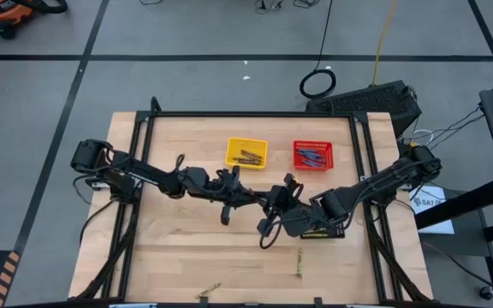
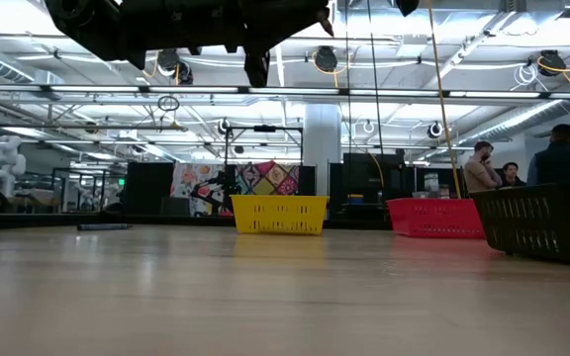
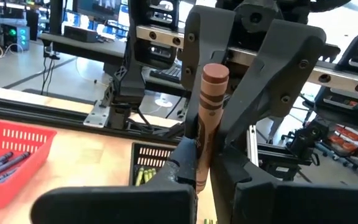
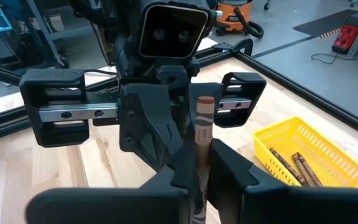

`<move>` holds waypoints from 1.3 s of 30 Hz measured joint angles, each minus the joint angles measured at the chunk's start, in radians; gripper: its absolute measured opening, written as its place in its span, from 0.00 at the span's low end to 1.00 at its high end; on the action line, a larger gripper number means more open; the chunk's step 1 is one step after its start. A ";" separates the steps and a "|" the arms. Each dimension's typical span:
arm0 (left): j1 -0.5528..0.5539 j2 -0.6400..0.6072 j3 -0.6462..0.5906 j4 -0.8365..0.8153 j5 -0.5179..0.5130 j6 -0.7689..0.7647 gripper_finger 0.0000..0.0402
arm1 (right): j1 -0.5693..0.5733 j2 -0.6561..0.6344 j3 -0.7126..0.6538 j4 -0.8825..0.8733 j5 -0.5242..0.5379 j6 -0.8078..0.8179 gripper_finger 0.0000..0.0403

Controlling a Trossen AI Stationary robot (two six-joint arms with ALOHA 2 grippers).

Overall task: Sort crayons
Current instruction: Put the brown crayon into the yellow bin

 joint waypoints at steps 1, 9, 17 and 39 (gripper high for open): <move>0.000 0.000 0.000 -0.007 0.000 0.001 0.03 | 0.000 0.000 0.000 -0.002 -0.001 0.000 0.08; 0.040 0.000 0.000 -0.155 -0.004 0.053 0.03 | 0.013 0.000 0.000 -0.049 -0.008 -0.007 0.19; 0.182 0.000 0.000 -0.377 -0.004 0.085 0.03 | 0.066 -0.010 0.000 -0.088 -0.005 -0.026 0.25; 0.434 0.000 0.207 -0.976 0.101 0.387 0.03 | 0.117 -0.011 0.000 -0.142 0.000 -0.023 0.25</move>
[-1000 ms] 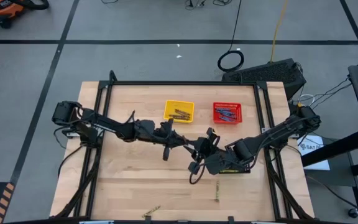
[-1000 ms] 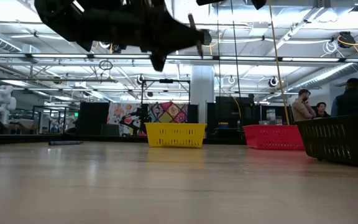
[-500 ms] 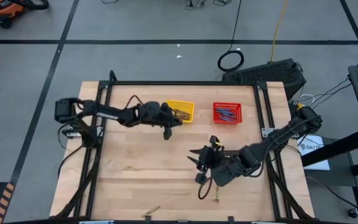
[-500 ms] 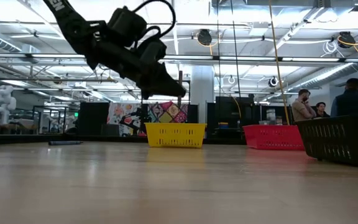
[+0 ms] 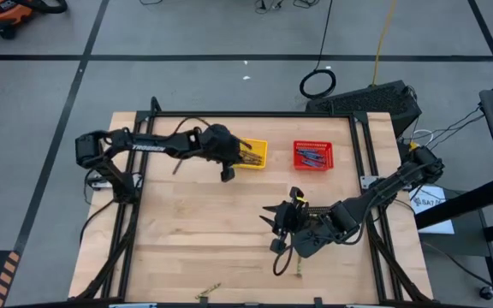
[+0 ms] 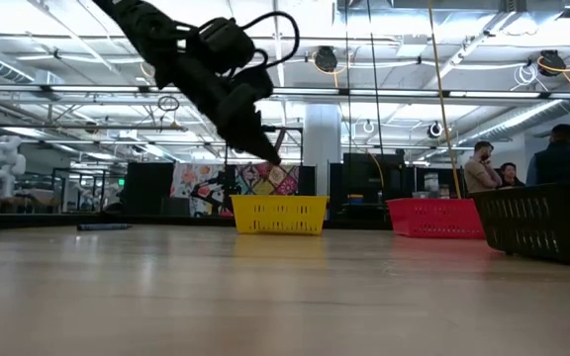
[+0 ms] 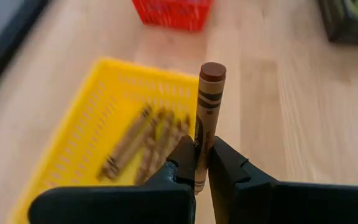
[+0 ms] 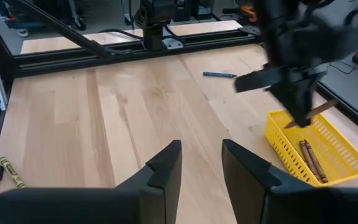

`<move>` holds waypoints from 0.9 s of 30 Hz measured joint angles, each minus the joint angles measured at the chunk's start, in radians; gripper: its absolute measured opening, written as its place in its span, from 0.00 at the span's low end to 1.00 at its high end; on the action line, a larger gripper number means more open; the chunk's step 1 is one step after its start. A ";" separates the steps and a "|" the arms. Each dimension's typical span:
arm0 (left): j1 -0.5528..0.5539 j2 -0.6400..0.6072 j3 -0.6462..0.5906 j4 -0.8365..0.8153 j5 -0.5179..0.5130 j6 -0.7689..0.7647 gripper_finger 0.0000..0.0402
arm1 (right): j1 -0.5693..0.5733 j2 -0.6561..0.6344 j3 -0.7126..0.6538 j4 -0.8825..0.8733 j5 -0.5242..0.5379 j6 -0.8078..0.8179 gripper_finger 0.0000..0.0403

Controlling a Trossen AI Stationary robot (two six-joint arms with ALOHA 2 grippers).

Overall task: Sort crayons
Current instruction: Put the brown crayon into the yellow bin

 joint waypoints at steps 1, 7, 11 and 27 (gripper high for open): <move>0.005 0.000 0.018 -0.004 -0.001 0.001 0.03 | 0.000 0.000 0.000 0.000 0.000 0.000 0.25; 0.031 0.000 0.092 -0.102 -0.004 0.054 0.03 | 0.000 0.000 0.000 -0.015 0.000 0.010 0.25; 0.057 0.000 0.103 -0.200 -0.004 0.104 0.03 | 0.000 0.000 0.000 -0.041 0.000 0.027 0.25; 0.091 0.131 0.101 -0.154 -0.004 0.158 0.03 | 0.000 0.000 0.000 -0.056 0.000 0.024 0.25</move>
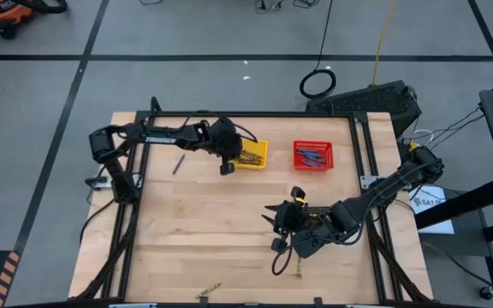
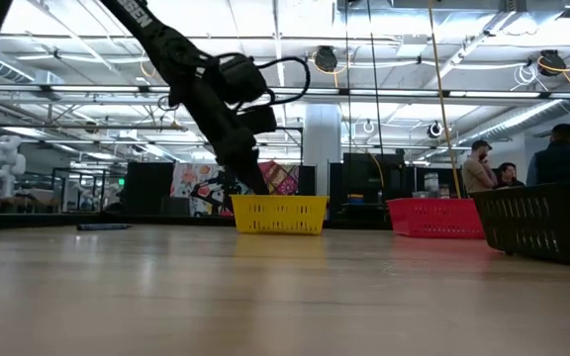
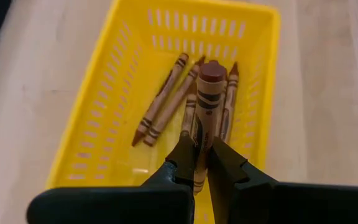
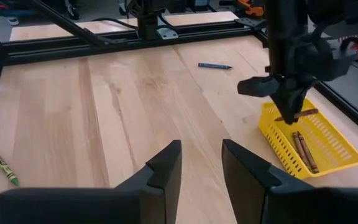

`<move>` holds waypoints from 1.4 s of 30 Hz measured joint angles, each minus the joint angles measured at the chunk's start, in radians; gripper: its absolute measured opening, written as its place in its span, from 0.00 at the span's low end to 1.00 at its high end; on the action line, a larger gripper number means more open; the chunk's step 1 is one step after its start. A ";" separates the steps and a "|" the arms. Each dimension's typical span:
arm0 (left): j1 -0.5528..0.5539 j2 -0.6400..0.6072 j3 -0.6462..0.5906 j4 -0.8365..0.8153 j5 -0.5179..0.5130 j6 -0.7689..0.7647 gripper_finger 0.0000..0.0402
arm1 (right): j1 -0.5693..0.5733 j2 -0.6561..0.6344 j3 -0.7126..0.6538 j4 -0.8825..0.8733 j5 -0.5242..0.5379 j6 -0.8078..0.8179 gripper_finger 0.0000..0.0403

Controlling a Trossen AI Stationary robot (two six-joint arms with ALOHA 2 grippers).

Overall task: Sort crayons
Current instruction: Put the brown crayon into the yellow bin, then put the green crayon into the black bin

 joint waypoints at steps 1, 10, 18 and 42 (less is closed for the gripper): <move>0.000 0.012 -0.001 0.015 0.000 0.000 0.03 | 0.000 0.000 0.000 -0.002 0.000 0.000 0.25; 0.004 0.023 0.000 0.035 -0.003 0.000 0.03 | -0.001 0.000 0.000 -0.004 0.000 -0.009 0.25; 0.004 0.023 0.000 0.036 -0.006 0.000 0.05 | -0.001 0.000 0.000 -0.004 0.000 -0.009 0.25; -0.021 -0.250 0.000 -0.195 -0.071 -0.039 0.17 | -0.001 0.000 0.000 -0.046 0.000 -0.001 0.25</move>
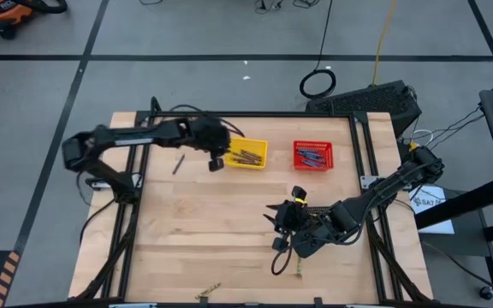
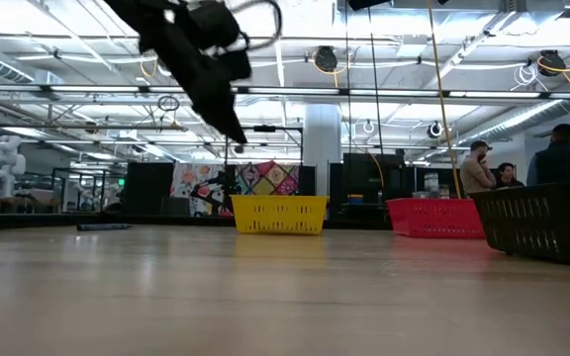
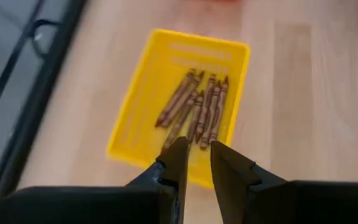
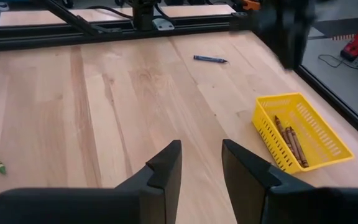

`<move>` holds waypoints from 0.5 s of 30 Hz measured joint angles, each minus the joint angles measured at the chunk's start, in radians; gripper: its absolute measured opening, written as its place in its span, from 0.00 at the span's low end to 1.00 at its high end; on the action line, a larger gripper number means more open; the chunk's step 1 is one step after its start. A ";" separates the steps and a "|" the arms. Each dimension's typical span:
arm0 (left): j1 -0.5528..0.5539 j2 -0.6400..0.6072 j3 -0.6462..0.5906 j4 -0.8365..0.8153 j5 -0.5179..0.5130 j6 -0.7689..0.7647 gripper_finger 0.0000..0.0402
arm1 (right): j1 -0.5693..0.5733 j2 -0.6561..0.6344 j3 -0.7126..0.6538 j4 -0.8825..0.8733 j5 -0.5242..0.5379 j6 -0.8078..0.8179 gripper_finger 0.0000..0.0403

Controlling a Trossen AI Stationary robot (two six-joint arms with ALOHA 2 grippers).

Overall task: Sort crayons
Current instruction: Put the green crayon into the black bin

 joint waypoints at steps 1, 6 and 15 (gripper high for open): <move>0.000 -0.036 0.000 -0.028 -0.015 -0.037 0.17 | 0.000 0.000 0.000 -0.004 0.000 0.000 0.25; 0.001 -0.207 0.000 -0.190 -0.068 -0.182 0.18 | 0.000 0.000 0.000 -0.008 0.000 0.001 0.25; -0.039 -0.341 0.000 -0.464 -0.014 -0.370 0.18 | 0.000 0.000 0.000 -0.071 -0.001 0.083 0.25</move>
